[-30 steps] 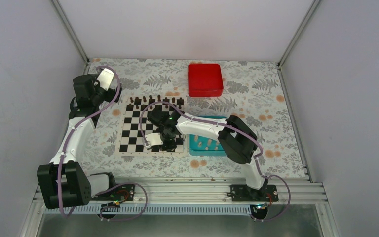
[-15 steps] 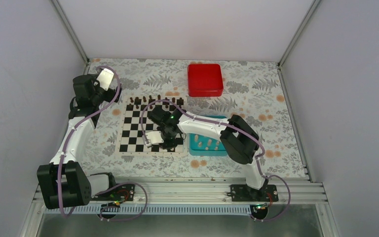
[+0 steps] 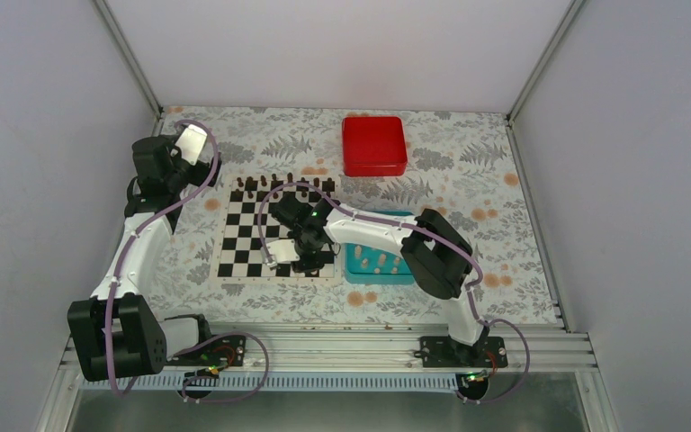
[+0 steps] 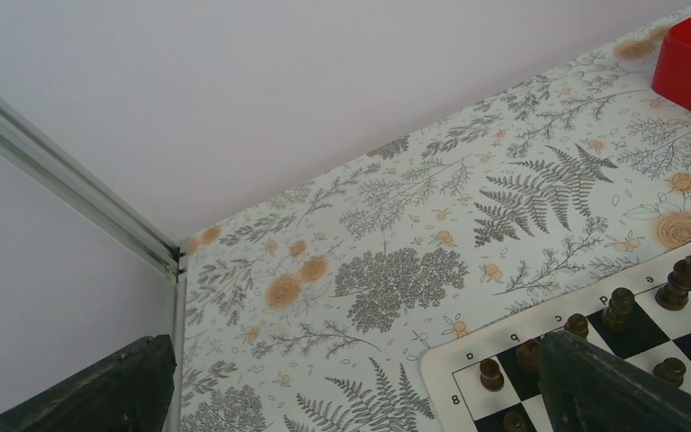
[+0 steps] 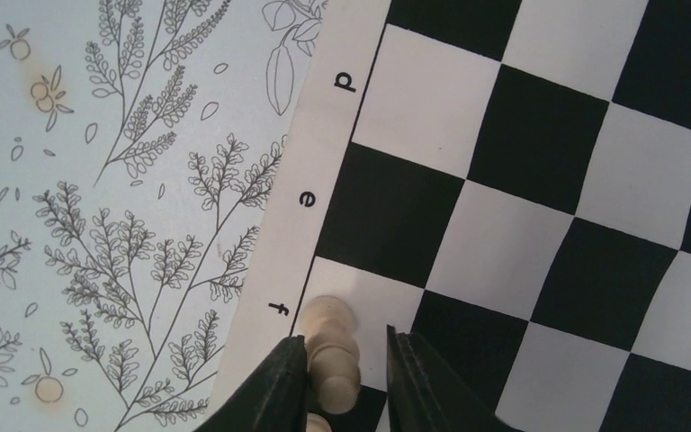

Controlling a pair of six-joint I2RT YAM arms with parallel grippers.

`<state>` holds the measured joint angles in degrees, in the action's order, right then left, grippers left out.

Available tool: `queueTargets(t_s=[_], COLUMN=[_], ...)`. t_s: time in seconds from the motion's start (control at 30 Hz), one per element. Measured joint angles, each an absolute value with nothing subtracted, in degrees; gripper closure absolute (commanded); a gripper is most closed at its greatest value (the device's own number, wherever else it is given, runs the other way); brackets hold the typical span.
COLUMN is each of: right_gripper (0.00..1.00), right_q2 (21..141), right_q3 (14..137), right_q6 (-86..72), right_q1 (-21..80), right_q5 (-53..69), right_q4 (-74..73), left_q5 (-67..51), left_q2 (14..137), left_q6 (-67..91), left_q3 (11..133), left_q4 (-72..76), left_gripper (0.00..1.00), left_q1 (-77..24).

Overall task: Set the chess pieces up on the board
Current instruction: Place the chess piece on the chessboard, then pick up the chess piece from the storage box.

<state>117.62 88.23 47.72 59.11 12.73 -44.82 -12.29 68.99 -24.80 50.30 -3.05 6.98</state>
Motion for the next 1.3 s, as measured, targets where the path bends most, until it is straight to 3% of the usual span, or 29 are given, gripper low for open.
queueTargets(t_s=[0.13,0.5,0.83,1.3], right_gripper=[0.51,0.56,0.57,0.5], right_q2=[117.62,110.34,95.48,98.32], right_q3=[88.23,88.95,84.79,70.46], right_q6=[47.35,46.81,47.55,47.62], right_q1=[59.11,56.9,34.87,37.98], right_q5=[12.75,11.64,9.96,12.97], right_q4=[-44.82,-47.99,-48.29,-48.42], left_q5=[-12.32,-12.36,-12.38,-12.4], left_q2=[68.99,68.99,68.99,68.99], left_q6=[-24.8,-24.82,-24.8,-24.8], left_q3=[50.3,50.3,50.3,50.3], left_q4=[-3.05,-3.05,-3.05,-3.05], left_gripper=[0.0,0.0,0.0,0.0], left_q1=[7.01,7.03,7.03,7.03])
